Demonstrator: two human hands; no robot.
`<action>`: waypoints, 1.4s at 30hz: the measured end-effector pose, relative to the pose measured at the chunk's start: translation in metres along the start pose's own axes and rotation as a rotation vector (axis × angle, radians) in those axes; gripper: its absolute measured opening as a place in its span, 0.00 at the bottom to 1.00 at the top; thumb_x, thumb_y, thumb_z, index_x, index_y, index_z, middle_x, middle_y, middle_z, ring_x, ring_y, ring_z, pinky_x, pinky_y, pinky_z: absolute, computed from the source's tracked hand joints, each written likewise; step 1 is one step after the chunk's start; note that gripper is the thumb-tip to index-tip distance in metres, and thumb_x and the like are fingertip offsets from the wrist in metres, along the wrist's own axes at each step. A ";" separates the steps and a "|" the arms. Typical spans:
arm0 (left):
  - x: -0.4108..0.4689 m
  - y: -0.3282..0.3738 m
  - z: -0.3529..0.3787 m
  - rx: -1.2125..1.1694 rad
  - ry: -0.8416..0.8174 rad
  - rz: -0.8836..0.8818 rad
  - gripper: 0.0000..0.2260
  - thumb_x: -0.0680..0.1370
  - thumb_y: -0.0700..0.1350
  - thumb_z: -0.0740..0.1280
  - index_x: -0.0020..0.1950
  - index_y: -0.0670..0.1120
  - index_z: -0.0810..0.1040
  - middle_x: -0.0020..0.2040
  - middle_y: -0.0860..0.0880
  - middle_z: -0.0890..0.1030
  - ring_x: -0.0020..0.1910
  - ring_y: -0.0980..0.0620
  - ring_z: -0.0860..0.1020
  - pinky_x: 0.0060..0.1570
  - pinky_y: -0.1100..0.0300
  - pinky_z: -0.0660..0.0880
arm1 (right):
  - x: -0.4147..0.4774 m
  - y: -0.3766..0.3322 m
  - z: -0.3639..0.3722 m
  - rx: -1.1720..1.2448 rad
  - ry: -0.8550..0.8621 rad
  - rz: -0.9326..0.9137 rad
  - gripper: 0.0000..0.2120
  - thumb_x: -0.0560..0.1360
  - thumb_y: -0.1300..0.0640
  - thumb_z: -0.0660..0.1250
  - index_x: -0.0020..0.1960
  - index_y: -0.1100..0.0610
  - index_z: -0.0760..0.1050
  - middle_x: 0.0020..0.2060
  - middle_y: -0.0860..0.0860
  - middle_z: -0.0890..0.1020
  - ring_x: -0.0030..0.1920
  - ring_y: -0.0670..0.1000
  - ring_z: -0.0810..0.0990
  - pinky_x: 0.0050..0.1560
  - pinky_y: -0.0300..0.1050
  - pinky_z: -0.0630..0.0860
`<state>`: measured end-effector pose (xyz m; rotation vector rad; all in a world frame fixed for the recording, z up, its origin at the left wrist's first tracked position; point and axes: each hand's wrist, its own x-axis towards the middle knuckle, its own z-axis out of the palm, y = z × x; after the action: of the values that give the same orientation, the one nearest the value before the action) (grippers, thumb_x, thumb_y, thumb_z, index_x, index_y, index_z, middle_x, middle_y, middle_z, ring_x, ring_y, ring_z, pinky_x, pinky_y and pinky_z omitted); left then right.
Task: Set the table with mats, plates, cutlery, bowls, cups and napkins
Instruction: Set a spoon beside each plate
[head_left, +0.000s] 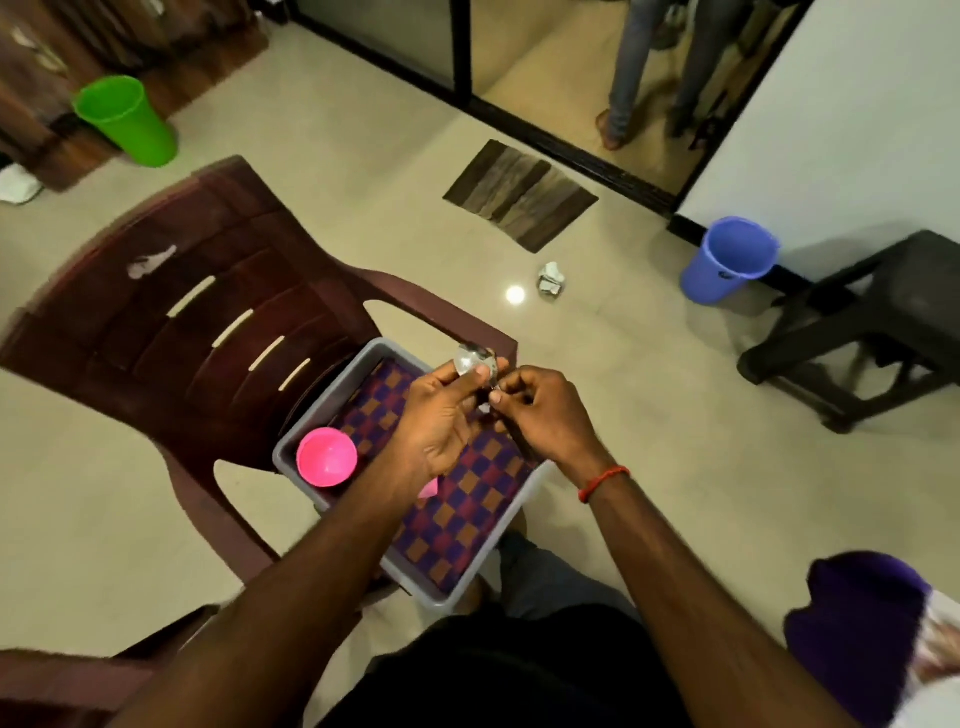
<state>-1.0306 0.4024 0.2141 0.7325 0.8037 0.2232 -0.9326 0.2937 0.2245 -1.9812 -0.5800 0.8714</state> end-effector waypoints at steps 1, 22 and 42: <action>-0.003 0.000 0.009 0.008 -0.023 -0.002 0.15 0.79 0.38 0.68 0.65 0.36 0.79 0.61 0.39 0.83 0.53 0.43 0.84 0.45 0.48 0.83 | -0.007 0.001 -0.008 0.024 0.017 0.015 0.02 0.77 0.58 0.72 0.47 0.57 0.82 0.38 0.50 0.85 0.35 0.45 0.85 0.38 0.38 0.80; -0.012 -0.074 0.167 0.359 -0.419 -0.163 0.13 0.74 0.42 0.71 0.56 0.38 0.82 0.55 0.40 0.85 0.50 0.43 0.84 0.50 0.47 0.79 | -0.118 0.070 -0.135 0.309 0.426 0.127 0.07 0.80 0.60 0.66 0.48 0.57 0.82 0.39 0.53 0.86 0.38 0.53 0.86 0.49 0.54 0.83; -0.038 -0.224 0.355 0.693 -0.742 -0.387 0.07 0.82 0.37 0.64 0.50 0.42 0.82 0.44 0.42 0.85 0.40 0.43 0.84 0.40 0.46 0.81 | -0.236 0.182 -0.242 0.423 1.101 0.291 0.07 0.81 0.55 0.65 0.46 0.56 0.79 0.36 0.47 0.83 0.36 0.45 0.82 0.42 0.40 0.79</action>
<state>-0.8198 0.0400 0.2514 1.1831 0.2724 -0.6825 -0.8886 -0.0871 0.2434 -1.8167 0.4941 -0.0430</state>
